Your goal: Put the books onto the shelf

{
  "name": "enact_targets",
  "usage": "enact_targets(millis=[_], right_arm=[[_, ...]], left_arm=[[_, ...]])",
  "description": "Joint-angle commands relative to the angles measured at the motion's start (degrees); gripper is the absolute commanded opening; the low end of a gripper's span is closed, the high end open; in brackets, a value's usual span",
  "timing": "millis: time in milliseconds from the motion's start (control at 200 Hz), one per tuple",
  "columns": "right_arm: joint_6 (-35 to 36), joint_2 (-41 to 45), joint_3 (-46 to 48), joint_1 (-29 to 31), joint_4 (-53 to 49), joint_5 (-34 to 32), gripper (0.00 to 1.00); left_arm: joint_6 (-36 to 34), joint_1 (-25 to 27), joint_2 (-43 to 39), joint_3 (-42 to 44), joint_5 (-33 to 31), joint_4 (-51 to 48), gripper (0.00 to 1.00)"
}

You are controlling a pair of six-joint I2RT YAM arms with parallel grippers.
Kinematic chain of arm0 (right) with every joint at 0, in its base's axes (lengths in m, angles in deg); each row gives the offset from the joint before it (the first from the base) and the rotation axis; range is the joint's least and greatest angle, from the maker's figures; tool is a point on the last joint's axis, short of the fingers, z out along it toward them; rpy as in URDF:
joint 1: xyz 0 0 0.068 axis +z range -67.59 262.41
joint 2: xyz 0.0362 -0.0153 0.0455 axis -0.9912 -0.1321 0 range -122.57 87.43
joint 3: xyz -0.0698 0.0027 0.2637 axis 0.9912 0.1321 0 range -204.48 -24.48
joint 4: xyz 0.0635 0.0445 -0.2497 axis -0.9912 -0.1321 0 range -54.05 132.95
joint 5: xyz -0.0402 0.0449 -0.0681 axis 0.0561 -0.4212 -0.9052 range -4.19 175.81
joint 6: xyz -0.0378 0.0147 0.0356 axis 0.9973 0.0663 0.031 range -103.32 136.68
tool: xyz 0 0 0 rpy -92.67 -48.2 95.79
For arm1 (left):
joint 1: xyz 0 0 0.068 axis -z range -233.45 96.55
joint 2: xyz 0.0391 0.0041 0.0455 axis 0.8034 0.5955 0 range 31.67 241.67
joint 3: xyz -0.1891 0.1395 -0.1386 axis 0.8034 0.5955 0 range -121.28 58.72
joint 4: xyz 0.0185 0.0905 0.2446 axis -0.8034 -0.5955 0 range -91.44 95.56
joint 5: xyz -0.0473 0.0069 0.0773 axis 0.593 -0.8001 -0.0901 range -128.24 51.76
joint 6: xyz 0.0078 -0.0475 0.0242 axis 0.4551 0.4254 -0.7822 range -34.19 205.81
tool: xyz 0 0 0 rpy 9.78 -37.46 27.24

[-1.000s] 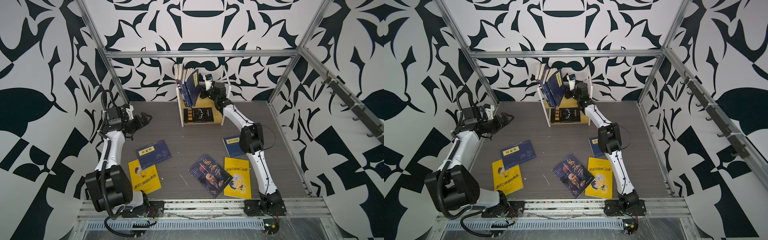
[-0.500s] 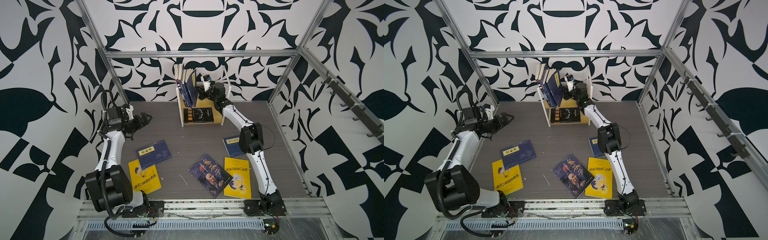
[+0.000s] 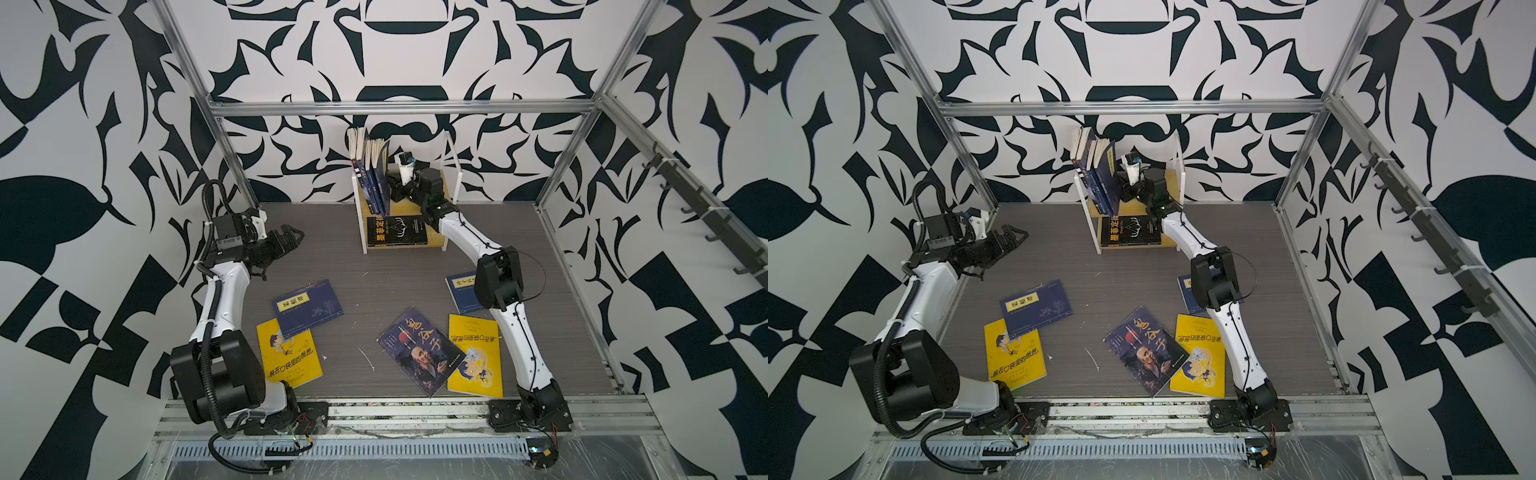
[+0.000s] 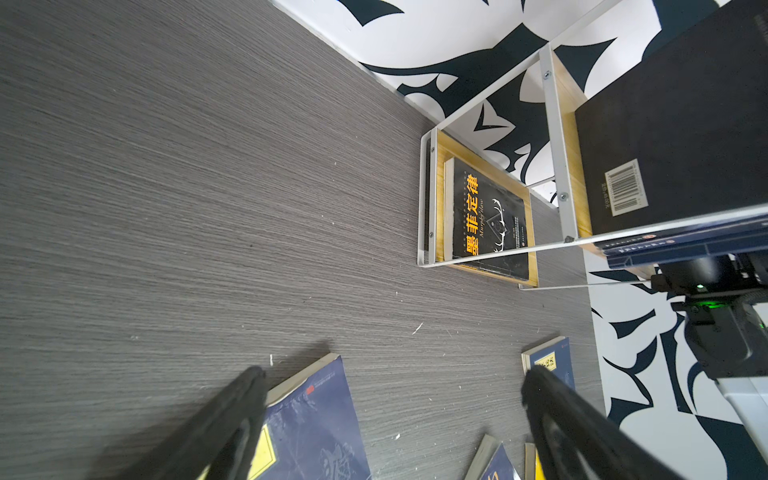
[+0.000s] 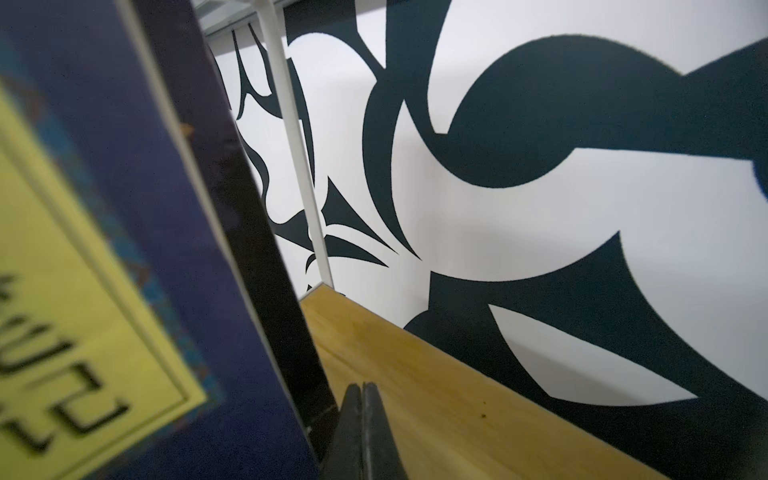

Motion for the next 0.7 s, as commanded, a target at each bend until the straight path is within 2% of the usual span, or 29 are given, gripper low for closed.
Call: enact_targets(millis=[0, 180, 515, 695], right_arm=[[-0.2, 1.8, 1.2, 1.3, 0.0, -3.1, 0.00], [0.0, 4.0, 6.3, 1.9, 2.7, -9.6, 0.00], [7.9, 9.4, 3.9, 1.6, -4.8, -12.2, 0.00], [9.3, 13.6, 4.3, 0.7, -8.4, -11.8, 0.00]], left_arm=[[-0.2, -0.3, -0.4, -0.1, 0.5, 0.4, 1.00], [-0.2, -0.3, -0.4, 0.1, 0.6, 0.6, 1.00], [0.2, -0.3, -0.3, -0.1, 0.9, 0.6, 1.00], [0.2, -0.3, -0.5, -0.1, 0.9, 0.7, 1.00]])
